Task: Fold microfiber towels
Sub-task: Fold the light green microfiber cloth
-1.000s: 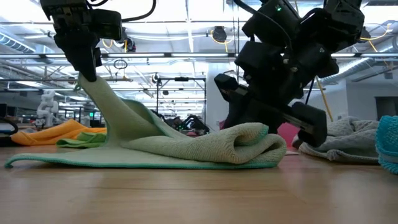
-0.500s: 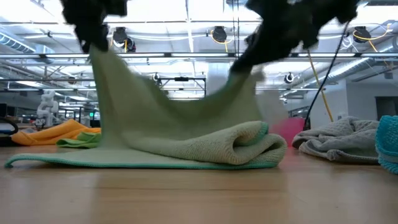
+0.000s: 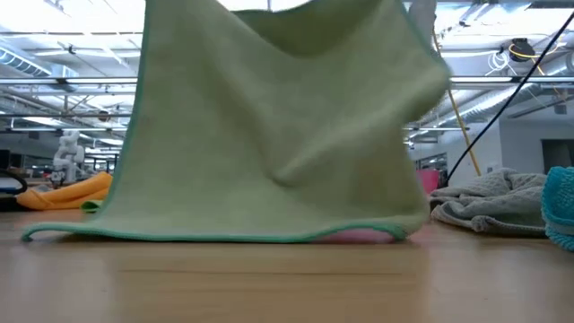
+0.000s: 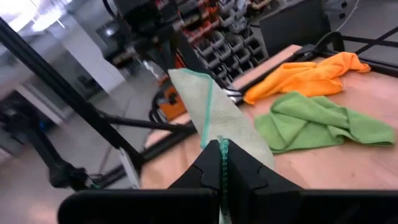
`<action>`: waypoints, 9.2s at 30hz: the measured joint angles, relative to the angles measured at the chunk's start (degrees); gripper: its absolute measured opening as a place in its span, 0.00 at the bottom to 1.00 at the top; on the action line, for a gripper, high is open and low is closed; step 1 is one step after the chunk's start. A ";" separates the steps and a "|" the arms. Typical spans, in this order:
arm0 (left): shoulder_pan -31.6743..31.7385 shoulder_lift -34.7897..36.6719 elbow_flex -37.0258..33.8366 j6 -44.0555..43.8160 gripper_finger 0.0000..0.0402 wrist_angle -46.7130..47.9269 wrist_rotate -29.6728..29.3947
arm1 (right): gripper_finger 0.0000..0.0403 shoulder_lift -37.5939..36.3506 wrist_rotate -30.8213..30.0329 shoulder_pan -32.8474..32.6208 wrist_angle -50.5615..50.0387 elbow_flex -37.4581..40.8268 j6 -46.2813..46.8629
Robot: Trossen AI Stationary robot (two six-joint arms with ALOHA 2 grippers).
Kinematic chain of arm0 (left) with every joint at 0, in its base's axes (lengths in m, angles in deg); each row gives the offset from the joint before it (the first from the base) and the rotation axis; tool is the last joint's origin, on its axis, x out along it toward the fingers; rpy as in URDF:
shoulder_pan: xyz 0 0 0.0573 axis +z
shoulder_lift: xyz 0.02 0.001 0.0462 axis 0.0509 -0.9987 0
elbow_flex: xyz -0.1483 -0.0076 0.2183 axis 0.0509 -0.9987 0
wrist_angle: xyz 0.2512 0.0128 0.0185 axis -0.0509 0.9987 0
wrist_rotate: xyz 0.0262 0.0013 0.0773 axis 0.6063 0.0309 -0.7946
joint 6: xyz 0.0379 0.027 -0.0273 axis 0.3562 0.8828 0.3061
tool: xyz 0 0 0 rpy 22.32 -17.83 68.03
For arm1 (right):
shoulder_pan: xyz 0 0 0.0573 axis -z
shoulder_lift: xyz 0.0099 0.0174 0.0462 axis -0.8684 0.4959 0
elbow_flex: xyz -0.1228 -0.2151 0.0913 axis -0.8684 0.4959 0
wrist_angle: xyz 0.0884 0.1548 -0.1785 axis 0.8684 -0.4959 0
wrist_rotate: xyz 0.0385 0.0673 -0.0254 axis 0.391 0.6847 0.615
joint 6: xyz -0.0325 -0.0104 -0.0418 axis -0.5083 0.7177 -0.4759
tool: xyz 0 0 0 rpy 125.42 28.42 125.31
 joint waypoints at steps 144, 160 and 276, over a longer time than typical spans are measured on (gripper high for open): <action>-14.83 -18.60 -48.85 12.96 0.03 -59.14 -16.15 | 0.00 21.08 16.33 -1.21 -4.24 0.74 12.99; -14.18 -5.07 -30.71 3.56 0.01 -25.90 -16.67 | 0.00 12.97 14.33 -1.16 -4.08 0.28 16.73; -3.14 7.30 -32.70 -6.16 0.02 -3.52 -13.06 | 0.00 31.61 21.21 15.26 14.37 7.82 16.31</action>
